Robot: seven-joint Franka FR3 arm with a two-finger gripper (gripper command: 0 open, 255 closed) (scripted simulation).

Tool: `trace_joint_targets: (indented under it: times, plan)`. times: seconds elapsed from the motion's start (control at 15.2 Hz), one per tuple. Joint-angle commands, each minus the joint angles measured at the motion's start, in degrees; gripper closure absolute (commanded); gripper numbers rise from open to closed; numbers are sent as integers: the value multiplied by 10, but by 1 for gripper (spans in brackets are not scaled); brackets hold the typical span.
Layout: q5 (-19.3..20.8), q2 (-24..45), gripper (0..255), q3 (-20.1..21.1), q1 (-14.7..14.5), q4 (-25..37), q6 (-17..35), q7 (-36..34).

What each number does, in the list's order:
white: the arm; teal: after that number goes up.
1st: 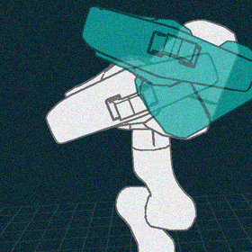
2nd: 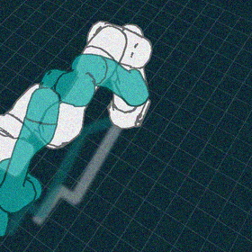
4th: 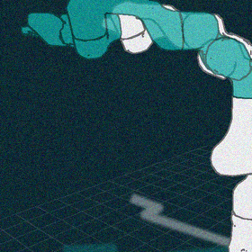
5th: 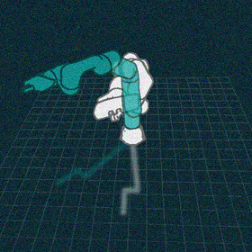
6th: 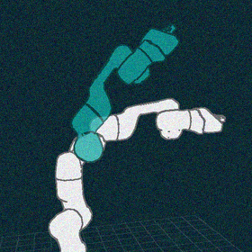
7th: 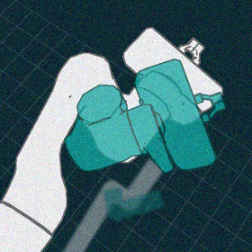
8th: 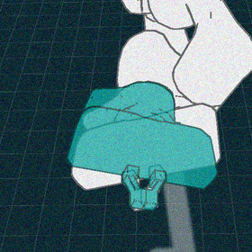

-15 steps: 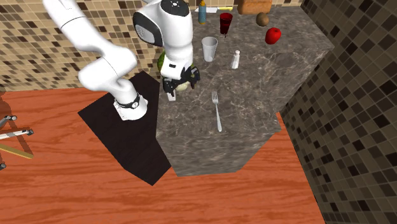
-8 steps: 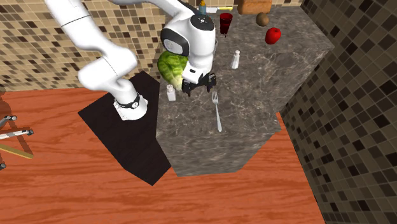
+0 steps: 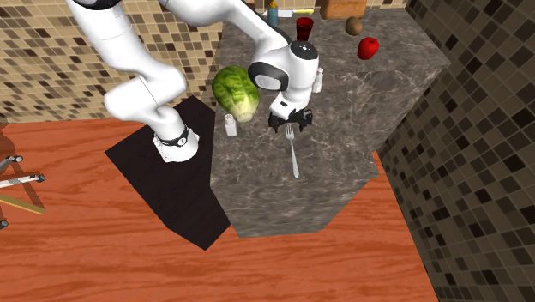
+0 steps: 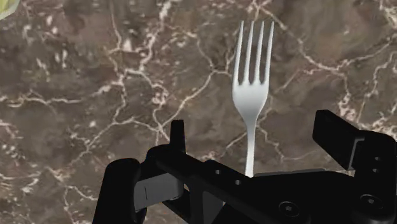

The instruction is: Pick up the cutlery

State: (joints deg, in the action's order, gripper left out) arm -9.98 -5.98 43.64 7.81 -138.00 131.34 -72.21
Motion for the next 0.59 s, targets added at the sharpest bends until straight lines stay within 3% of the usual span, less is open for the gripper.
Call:
trace_joint_targets:
  times: [0.0, 0.53]
  plan:
    - [30, 38, 0, 11, 4, 14, 19, -43]
    - [79, 91, 0, 9, 2, -1, 74, -76]
